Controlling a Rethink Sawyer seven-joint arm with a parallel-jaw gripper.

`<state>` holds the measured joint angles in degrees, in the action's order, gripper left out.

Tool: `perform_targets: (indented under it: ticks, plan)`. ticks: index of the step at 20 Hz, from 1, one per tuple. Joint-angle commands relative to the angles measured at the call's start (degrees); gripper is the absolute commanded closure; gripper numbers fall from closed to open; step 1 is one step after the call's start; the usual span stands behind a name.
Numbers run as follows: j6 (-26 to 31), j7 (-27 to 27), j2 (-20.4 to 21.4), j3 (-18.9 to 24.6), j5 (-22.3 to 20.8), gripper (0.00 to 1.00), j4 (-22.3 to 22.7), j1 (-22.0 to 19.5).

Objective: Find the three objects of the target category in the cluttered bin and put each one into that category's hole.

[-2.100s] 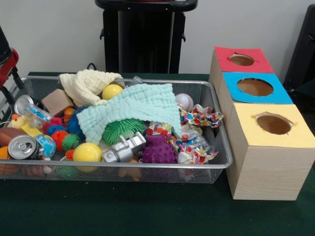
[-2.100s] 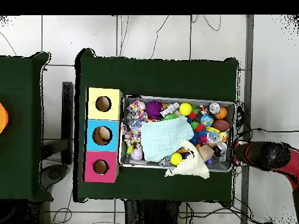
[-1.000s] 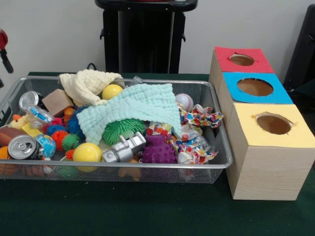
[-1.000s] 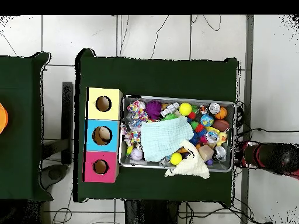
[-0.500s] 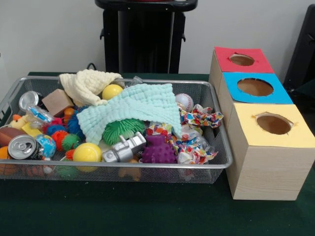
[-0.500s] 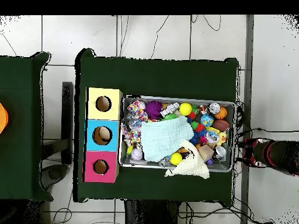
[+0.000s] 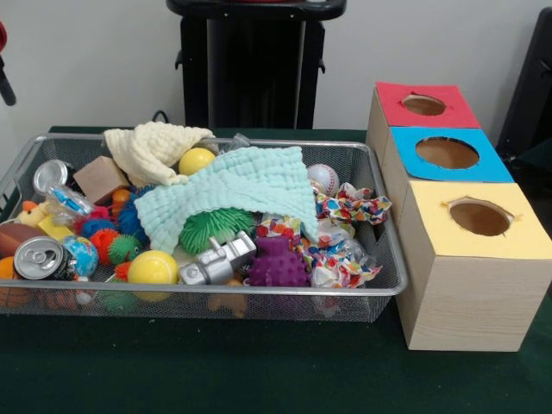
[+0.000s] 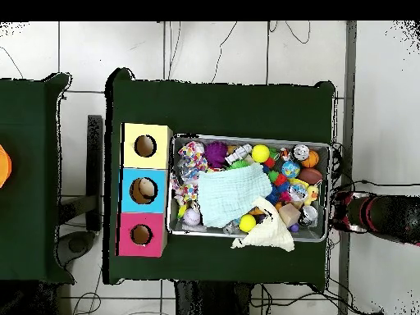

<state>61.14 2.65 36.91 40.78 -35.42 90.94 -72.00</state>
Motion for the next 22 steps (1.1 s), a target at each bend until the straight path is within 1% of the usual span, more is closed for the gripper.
perform_targets:
  ticks: [1,4,9,13,20,22]
  plan:
    - [-5.1,8.7,-2.4,3.8,-4.1,0.0,6.3,0.5]
    - [-5.8,7.7,-2.4,4.0,-4.6,0.0,7.5,0.5]
    - [-6.5,7.4,-3.5,3.7,-5.2,0.0,7.2,0.9]
    - [-6.6,8.4,-6.3,3.0,-6.3,0.0,4.8,1.3]
    - [-5.4,10.0,-12.5,1.9,-8.5,0.0,-1.3,2.1]
    - [-5.1,10.4,-13.4,2.0,-8.9,0.0,-2.1,2.0]
